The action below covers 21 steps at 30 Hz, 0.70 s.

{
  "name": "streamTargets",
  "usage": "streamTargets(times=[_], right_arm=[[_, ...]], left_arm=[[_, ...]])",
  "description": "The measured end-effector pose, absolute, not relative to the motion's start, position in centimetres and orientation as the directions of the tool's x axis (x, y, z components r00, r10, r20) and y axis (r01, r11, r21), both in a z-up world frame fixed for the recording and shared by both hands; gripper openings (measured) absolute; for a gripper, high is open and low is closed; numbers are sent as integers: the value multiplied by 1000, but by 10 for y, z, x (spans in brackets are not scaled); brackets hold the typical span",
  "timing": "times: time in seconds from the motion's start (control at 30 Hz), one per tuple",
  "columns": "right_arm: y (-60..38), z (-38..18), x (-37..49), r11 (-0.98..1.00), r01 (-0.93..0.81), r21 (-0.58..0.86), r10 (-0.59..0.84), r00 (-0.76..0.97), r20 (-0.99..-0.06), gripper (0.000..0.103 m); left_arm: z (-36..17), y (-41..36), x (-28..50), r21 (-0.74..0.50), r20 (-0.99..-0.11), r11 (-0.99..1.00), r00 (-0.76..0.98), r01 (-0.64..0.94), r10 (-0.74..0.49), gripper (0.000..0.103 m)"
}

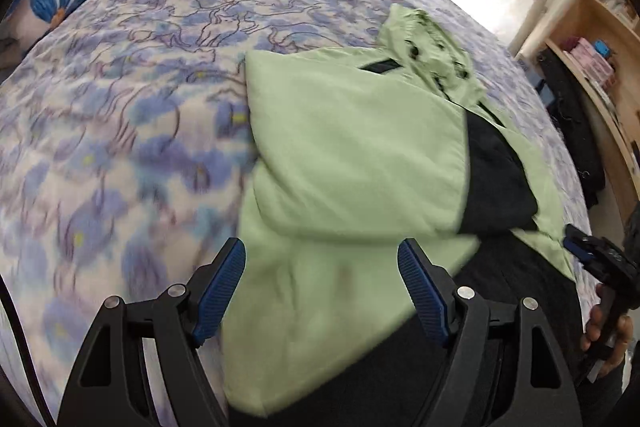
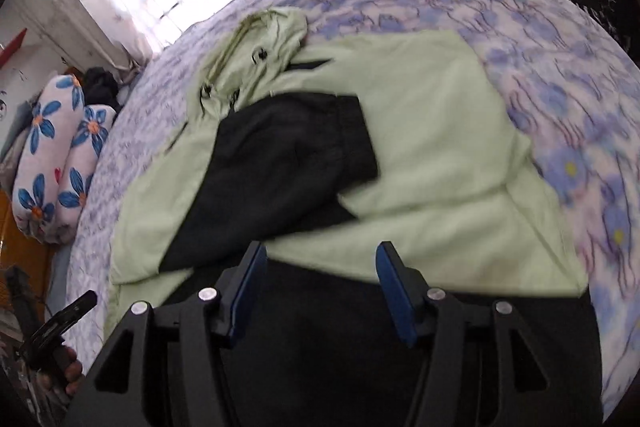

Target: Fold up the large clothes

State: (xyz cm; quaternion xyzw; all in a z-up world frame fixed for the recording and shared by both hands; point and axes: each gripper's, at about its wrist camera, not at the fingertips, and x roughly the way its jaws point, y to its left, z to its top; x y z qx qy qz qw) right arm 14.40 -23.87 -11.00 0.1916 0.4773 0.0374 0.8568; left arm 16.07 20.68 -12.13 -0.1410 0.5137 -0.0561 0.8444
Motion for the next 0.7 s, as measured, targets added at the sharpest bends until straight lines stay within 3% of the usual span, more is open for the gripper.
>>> streamTargets(times=[0.37,0.4,0.47,0.5,0.57,0.7], right_arm=[[-251,-151,263,935,117,334,237,492,-838,58],[-250,-156,268,934,120,335,241,479,-844,58],[-245,-165,274,935,117,336,247,465,-850,58],[-242,-166,275,939,104,328,243,473,-847,47],[-234,-162,278,948,61,311,246,475,-845,26],[-226,-137,268,929,13,370,294,580,-760,26]], left_arm=[[-176,226,267,-352,-898,915,347,-198,-270,76],[-174,223,270,-355,-891,916,364,-187,-271,70],[-171,218,277,-333,-890,928,381,-167,-251,15],[-167,217,281,-296,-897,941,386,-163,-215,4],[-157,221,284,-262,-892,949,419,-173,-170,2],[-128,241,288,-247,-833,953,542,-178,-114,2]])
